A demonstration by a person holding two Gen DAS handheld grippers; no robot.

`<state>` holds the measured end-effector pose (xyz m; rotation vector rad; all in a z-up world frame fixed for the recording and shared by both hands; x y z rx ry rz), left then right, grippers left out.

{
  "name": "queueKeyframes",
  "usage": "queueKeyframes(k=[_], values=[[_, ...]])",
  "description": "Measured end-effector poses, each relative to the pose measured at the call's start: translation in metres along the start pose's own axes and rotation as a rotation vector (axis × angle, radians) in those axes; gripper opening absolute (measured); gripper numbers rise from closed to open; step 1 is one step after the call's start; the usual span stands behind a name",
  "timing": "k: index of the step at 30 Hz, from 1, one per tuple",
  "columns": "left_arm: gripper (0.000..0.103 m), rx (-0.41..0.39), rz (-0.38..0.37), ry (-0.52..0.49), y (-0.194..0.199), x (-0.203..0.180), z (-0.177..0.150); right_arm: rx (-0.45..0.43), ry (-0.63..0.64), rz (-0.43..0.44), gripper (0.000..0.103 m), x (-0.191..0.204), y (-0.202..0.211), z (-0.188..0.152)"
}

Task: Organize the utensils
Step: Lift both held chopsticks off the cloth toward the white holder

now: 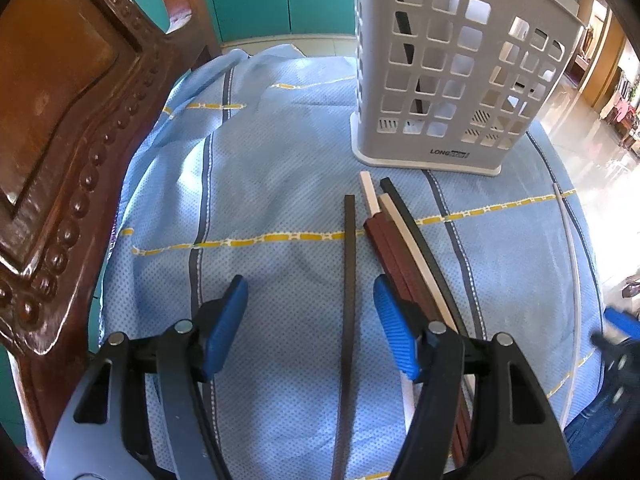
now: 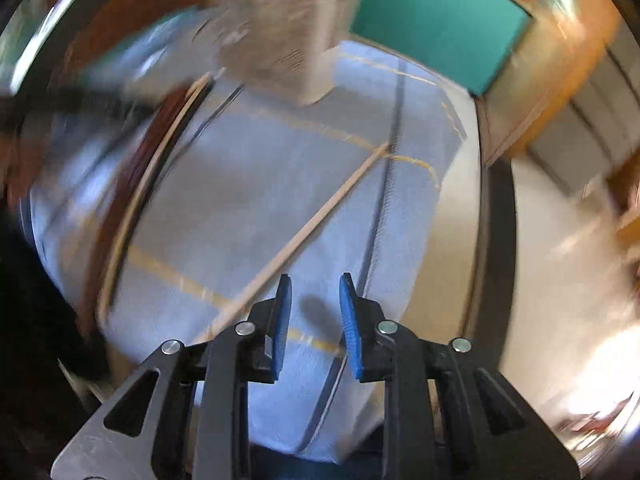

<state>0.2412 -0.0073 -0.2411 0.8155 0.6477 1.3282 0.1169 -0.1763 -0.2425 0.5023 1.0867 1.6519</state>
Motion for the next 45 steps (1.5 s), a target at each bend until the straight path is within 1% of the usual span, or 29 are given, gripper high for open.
queueKeyframes(k=[1, 4, 6, 8, 9, 11, 13, 14, 15, 17, 18, 19, 20, 22, 23, 24, 25, 26, 27, 28, 30, 33, 34, 36, 38, 40, 41, 45], values=[[0.066, -0.002, 0.000, 0.001, 0.001, 0.000, 0.000, 0.002, 0.036, 0.025, 0.026, 0.012, -0.002, -0.001], [0.067, -0.005, -0.003, 0.006, 0.004, 0.001, 0.001, -0.029, 0.099, 0.039, 0.029, 0.034, -0.008, 0.008], [0.067, -0.006, -0.004, 0.011, 0.006, 0.002, 0.000, -0.058, 0.118, 0.051, 0.032, 0.042, -0.014, 0.019], [0.067, -0.007, -0.005, 0.013, 0.008, 0.004, 0.000, -0.077, 0.174, 0.039, 0.033, 0.046, -0.022, 0.030], [0.067, -0.007, -0.005, 0.015, 0.007, 0.006, 0.000, -0.082, 0.217, 0.050, 0.037, 0.048, -0.023, 0.034], [0.068, -0.006, -0.003, 0.021, 0.008, 0.009, -0.001, -0.085, 0.323, 0.102, 0.044, 0.054, -0.026, 0.040], [0.068, -0.004, -0.002, 0.021, 0.008, 0.012, -0.002, -0.101, 0.455, 0.142, 0.047, 0.057, -0.023, 0.044], [0.068, -0.004, -0.001, 0.022, 0.008, 0.014, -0.003, -0.105, 0.544, 0.161, 0.050, 0.062, -0.021, 0.047], [0.068, -0.003, -0.002, 0.023, 0.008, 0.015, -0.003, -0.101, 0.601, 0.183, 0.056, 0.067, -0.022, 0.050], [0.068, -0.001, -0.003, 0.025, 0.008, 0.017, -0.003, -0.064, 0.716, 0.252, 0.061, 0.071, -0.028, 0.056], [0.069, -0.002, -0.005, 0.024, 0.008, 0.017, -0.003, -0.039, 0.747, 0.283, 0.064, 0.072, -0.034, 0.057], [0.069, -0.004, -0.008, 0.024, 0.009, 0.018, -0.003, -0.015, 0.760, 0.345, 0.065, 0.071, -0.037, 0.061], [0.069, -0.005, -0.009, 0.026, 0.008, 0.018, -0.002, 0.015, 0.749, 0.386, 0.065, 0.070, -0.041, 0.064], [0.069, -0.006, -0.012, 0.030, 0.008, 0.019, -0.002, 0.116, 0.649, 0.470, 0.064, 0.061, -0.052, 0.070], [0.069, -0.006, -0.011, 0.032, 0.008, 0.019, -0.002, 0.138, 0.615, 0.497, 0.060, 0.058, -0.055, 0.071], [0.069, -0.005, -0.011, 0.033, 0.008, 0.020, -0.002, 0.132, 0.612, 0.507, 0.051, 0.055, -0.054, 0.071], [0.069, -0.004, -0.011, 0.034, 0.007, 0.020, -0.002, 0.129, 0.614, 0.521, 0.045, 0.053, -0.050, 0.069], [0.069, -0.003, -0.010, 0.035, 0.007, 0.021, -0.002, 0.127, 0.610, 0.520, 0.035, 0.051, -0.048, 0.067], [0.069, -0.002, -0.009, 0.035, 0.007, 0.021, -0.002, 0.122, 0.608, 0.517, 0.029, 0.049, -0.046, 0.064], [0.070, -0.001, -0.008, 0.035, 0.005, 0.021, -0.002, 0.119, 0.601, 0.513, 0.026, 0.047, -0.045, 0.063], [0.070, 0.002, -0.010, 0.035, 0.004, 0.020, -0.001, 0.111, 0.556, 0.481, 0.018, 0.040, -0.045, 0.063], [0.070, -0.004, -0.016, 0.034, 0.005, 0.017, 0.000, 0.110, 0.452, 0.393, 0.012, 0.024, -0.051, 0.069], [0.071, -0.007, -0.019, 0.033, 0.005, 0.016, 0.001, 0.120, 0.395, 0.351, 0.012, 0.015, -0.054, 0.072], [0.072, -0.008, -0.018, 0.031, 0.006, 0.013, 0.001, 0.150, 0.298, 0.311, 0.010, 0.002, -0.060, 0.076], [0.072, -0.005, -0.018, 0.031, 0.005, 0.012, 0.001, 0.158, 0.221, 0.284, 0.011, -0.009, -0.066, 0.083], [0.072, -0.001, -0.021, 0.031, 0.004, 0.011, 0.000, 0.115, 0.229, 0.223, 0.018, -0.013, -0.070, 0.089], [0.072, 0.002, -0.024, 0.030, 0.003, 0.011, -0.001, 0.097, 0.242, 0.204, 0.025, -0.012, -0.071, 0.093], [0.072, 0.010, -0.023, 0.025, -0.003, 0.009, 0.000, 0.063, 0.227, 0.191, 0.026, -0.007, -0.078, 0.108]])
Point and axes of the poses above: each gripper's, at about its wrist camera, not at the fingertips, and y roughly against the way its jaws point, x to its left, z to its top, the point moved 6 cm from there along -y, roughly the way its jaws point, and after that the axes turned 7 degrees about -x, right-handed, at the moved point
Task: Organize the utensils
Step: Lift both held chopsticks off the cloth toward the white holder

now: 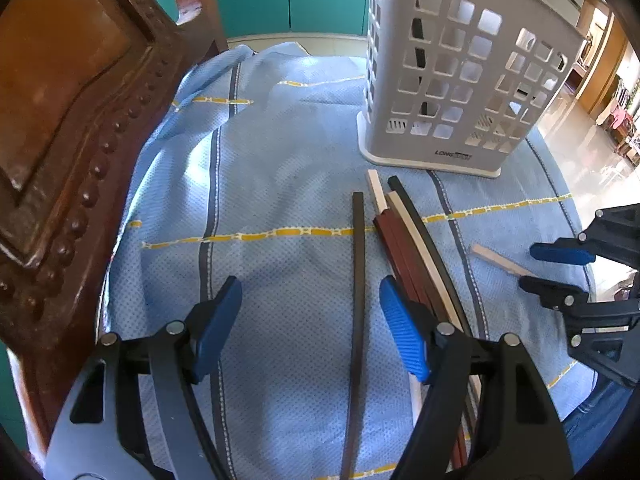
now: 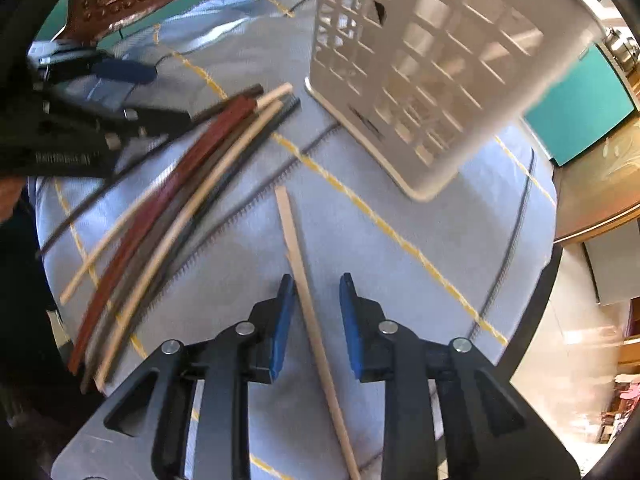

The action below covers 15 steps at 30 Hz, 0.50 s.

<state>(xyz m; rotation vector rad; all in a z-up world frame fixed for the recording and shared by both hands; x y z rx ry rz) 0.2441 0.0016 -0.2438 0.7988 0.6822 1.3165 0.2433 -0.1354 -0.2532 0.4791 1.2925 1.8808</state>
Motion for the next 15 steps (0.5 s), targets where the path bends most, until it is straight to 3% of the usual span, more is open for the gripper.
queueKeyframes(k=[4, 12, 13, 14, 15], values=[[0.062, 0.010, 0.007, 0.017, -0.013, 0.003, 0.003, -0.015, -0.005, -0.018, 0.026, -0.001, -0.002, 0.008], [0.062, 0.011, 0.014, -0.006, -0.015, -0.004, 0.006, -0.014, -0.059, -0.004, 0.031, 0.018, 0.002, 0.006], [0.059, 0.013, 0.009, -0.004, -0.016, -0.004, 0.007, -0.010, -0.082, 0.018, 0.029, 0.017, 0.003, 0.005], [0.055, 0.013, -0.003, 0.001, -0.016, -0.005, 0.007, -0.010, -0.097, 0.051, 0.015, 0.018, 0.006, 0.001], [0.047, 0.013, -0.018, 0.006, -0.016, -0.006, 0.008, -0.017, -0.104, 0.067, 0.011, 0.020, 0.007, 0.001]])
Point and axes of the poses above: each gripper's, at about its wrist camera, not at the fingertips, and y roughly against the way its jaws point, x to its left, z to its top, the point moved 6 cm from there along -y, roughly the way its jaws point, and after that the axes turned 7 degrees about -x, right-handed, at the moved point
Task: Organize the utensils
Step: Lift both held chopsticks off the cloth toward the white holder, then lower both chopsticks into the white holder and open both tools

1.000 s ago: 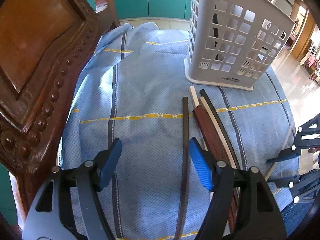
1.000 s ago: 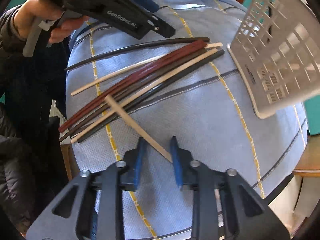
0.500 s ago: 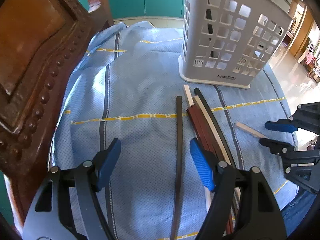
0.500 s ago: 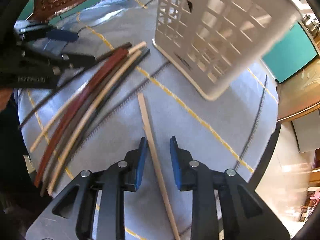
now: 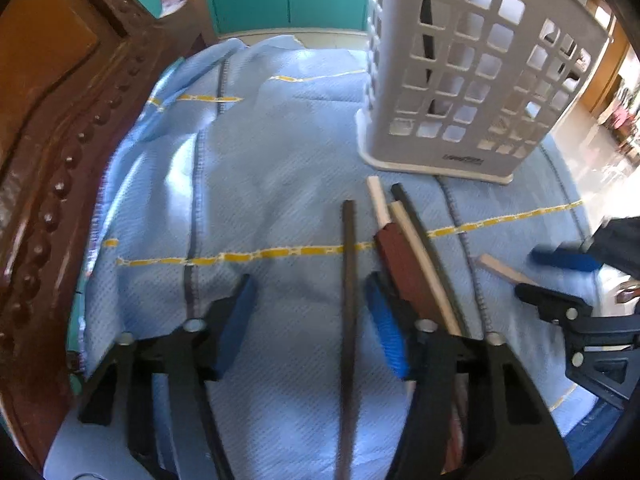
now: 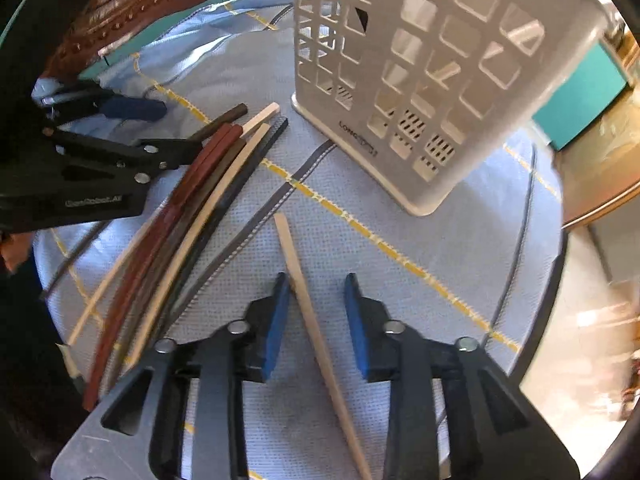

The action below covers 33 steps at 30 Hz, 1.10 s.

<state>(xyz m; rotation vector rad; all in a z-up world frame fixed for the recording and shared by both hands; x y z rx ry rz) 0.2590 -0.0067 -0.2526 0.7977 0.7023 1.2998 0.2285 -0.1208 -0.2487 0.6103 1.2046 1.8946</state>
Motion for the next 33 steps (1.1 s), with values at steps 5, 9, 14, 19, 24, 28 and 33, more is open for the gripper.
queueKeyframes(k=[5, 9, 14, 19, 24, 28, 33], values=[[0.008, -0.024, -0.001, -0.018, 0.004, -0.006, 0.003, -0.051, -0.034, -0.009, 0.008, 0.002, 0.010, -0.009], [0.007, -0.116, -0.019, 0.000, 0.037, -0.006, 0.009, -0.176, -0.038, -0.022, 0.007, 0.009, 0.045, -0.014], [0.007, -0.297, -0.078, 0.007, 0.113, -0.006, 0.020, -0.358, -0.087, -0.014, 0.007, 0.007, 0.121, -0.022], [0.007, -0.464, -0.148, 0.033, 0.189, -0.003, 0.036, -0.533, -0.165, 0.041, 0.008, 0.002, 0.187, -0.018], [0.007, -0.578, -0.209, 0.033, 0.245, -0.005, 0.065, -0.664, -0.209, 0.104, 0.008, -0.003, 0.229, 0.009], [0.007, -0.685, -0.259, 0.046, 0.288, -0.007, 0.108, -0.807, -0.265, 0.123, 0.008, -0.022, 0.272, 0.044], [0.007, -0.767, -0.280, 0.094, 0.299, -0.008, 0.157, -0.948, -0.396, 0.089, 0.008, -0.057, 0.305, 0.085]])
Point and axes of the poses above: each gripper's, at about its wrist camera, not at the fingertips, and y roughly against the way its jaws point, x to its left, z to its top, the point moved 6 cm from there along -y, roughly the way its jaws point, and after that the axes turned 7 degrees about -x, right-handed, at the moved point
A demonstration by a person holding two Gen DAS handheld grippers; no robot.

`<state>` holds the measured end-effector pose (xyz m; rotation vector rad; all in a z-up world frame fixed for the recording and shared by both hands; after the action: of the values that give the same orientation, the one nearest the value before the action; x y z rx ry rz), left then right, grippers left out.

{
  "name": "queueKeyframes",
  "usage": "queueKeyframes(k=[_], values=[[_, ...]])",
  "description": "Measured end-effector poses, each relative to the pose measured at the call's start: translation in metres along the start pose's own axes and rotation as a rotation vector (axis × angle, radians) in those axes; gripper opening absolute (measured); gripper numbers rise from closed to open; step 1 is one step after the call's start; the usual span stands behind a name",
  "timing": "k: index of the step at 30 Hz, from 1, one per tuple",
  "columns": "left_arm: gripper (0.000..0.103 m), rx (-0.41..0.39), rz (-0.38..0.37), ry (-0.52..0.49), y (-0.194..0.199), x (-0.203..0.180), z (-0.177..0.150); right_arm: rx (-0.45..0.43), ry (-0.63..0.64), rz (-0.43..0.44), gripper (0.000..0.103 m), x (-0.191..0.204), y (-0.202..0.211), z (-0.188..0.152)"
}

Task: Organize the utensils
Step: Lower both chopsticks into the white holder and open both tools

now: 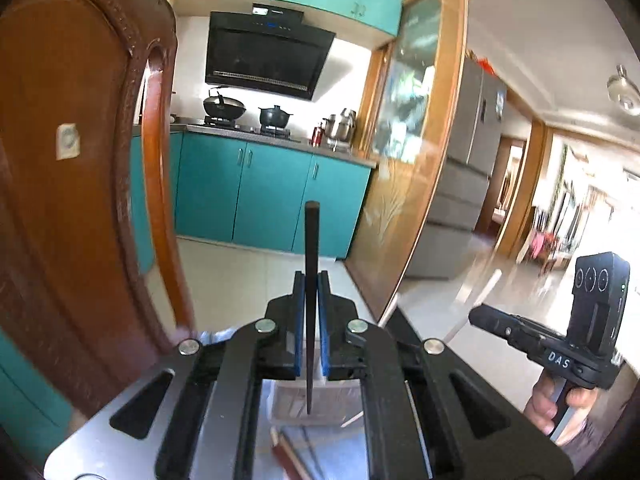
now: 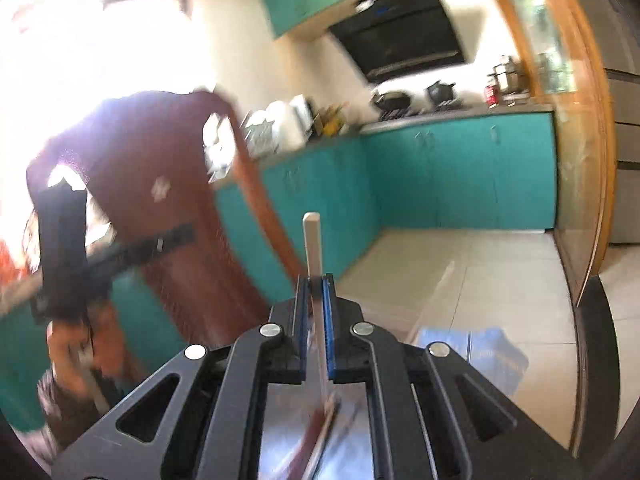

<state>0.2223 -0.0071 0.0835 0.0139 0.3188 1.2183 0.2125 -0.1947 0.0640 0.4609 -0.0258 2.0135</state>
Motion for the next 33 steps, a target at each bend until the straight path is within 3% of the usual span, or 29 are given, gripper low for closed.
queueKeyframes(k=[7, 12, 22, 27, 31, 33], values=[[0.007, -0.045, 0.070, 0.082, -0.053, 0.028, -0.003, -0.163, -0.047, -0.182, 0.008, -0.030, -0.014, 0.020], [0.007, 0.055, 0.116, 0.065, -0.087, 0.038, -0.034, -0.136, 0.022, -0.240, 0.008, -0.043, -0.033, -0.009], [0.008, 0.155, 0.123, 0.028, -0.096, 0.032, -0.078, -0.009, 0.086, -0.210, 0.008, -0.042, -0.045, -0.076], [0.008, 0.129, 0.112, 0.003, -0.084, 0.022, -0.081, -0.071, 0.099, -0.202, 0.033, -0.037, -0.020, -0.077], [0.010, 0.088, 0.081, -0.009, -0.067, 0.013, -0.081, -0.126, 0.101, -0.132, 0.036, -0.031, 0.007, -0.085], [0.013, 0.069, 0.080, -0.027, -0.059, 0.013, -0.080, -0.100, 0.105, -0.061, 0.038, -0.021, 0.015, -0.101]])
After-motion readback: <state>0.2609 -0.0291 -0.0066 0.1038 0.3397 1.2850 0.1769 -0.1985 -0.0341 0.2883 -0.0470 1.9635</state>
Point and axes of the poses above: each gripper's, at about its wrist camera, not at the fingertips, and y roughly against the way its jaws point, x to its left, z to its top, the point moved 6 cm from there along -y, roughly the way its jaws point, and after that the axes turned 7 degrees about -x, right-handed, at the moved point
